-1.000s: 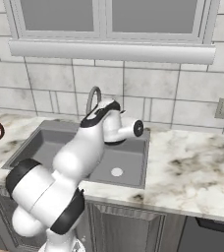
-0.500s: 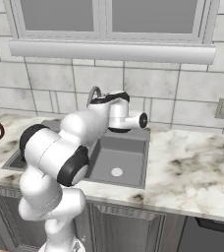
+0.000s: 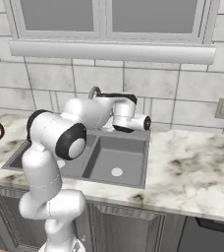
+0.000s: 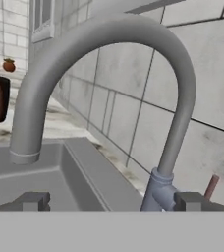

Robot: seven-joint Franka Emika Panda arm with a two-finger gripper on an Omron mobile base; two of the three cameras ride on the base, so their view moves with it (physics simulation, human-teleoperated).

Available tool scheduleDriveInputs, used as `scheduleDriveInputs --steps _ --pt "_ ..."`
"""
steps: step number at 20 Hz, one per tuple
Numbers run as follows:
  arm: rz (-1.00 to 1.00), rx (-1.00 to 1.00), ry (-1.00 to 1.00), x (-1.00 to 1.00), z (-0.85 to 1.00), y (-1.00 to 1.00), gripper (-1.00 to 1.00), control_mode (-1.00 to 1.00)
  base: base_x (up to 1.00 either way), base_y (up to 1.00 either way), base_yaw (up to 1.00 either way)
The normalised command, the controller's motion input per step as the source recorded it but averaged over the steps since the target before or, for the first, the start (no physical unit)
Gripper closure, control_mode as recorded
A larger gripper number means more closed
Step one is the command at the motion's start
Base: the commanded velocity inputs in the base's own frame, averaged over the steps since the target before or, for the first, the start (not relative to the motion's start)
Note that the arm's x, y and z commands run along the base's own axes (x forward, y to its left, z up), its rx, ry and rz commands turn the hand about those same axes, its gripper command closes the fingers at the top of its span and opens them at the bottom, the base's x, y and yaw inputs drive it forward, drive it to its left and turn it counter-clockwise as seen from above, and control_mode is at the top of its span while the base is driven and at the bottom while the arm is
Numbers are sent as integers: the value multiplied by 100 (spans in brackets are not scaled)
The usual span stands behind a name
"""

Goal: Turn on the sink faucet and place the jug under the water for a few seconds to fill it up.

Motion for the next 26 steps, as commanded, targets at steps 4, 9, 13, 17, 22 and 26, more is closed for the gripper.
scheduleDriveInputs --steps 4,9,13,17,22,26 --pt "2 2 0 38 0 7 -100 -100 0 0 0" --pt "10 9 0 47 -3 0 -100 -100 0 0 0" --pt "10 7 0 35 -8 2 -100 -100 0 0 0" --pt "10 5 0 34 -9 0 -100 -100 0 0 0" --pt "9 4 0 23 -13 1 -100 -100 0 0 0" --pt "0 1 0 14 -2 18 -100 -100 0 0 0"
